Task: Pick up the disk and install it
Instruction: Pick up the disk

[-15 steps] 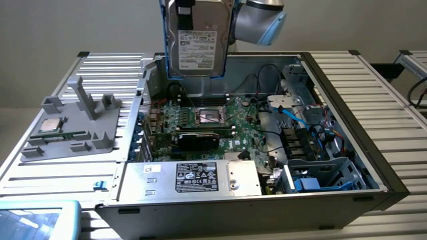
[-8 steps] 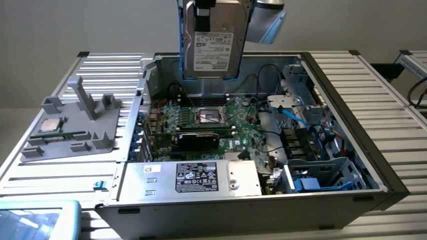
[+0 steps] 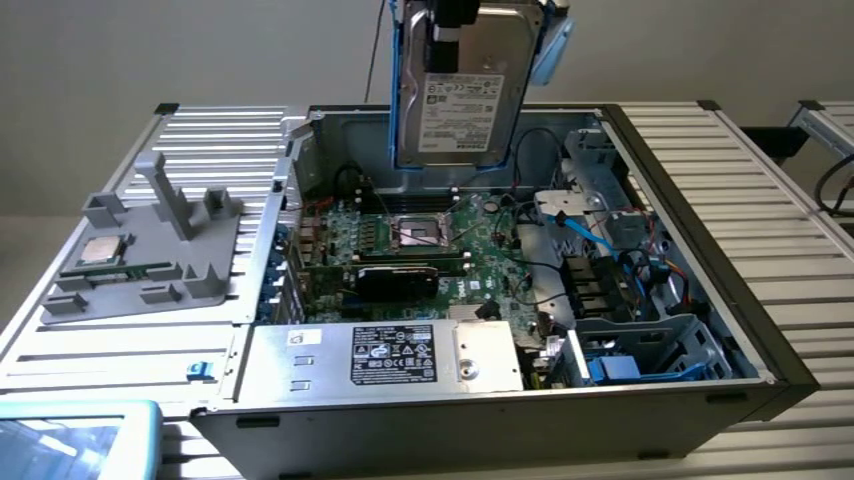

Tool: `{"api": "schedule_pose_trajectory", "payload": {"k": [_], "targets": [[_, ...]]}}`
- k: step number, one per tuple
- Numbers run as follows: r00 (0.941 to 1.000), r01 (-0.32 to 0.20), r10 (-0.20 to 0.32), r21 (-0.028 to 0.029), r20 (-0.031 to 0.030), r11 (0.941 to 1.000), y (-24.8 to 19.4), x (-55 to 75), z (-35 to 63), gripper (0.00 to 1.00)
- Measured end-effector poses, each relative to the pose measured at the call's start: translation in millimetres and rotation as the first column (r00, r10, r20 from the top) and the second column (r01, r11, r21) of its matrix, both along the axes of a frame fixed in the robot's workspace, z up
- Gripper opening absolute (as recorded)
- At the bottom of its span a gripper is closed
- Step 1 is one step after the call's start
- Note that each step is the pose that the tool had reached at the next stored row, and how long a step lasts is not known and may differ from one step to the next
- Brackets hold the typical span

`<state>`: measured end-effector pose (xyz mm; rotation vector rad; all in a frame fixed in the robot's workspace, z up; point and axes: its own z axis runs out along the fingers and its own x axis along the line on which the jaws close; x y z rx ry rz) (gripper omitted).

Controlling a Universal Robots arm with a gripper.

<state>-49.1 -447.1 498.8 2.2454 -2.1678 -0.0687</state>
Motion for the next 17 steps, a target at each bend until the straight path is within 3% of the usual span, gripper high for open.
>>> {"api": "schedule_pose_trajectory", "payload": {"k": [17], "targets": [[1.0,0.0,0.0,0.0015,0.0,1.0,-43.4,42.0,1.5,0.37]]}}
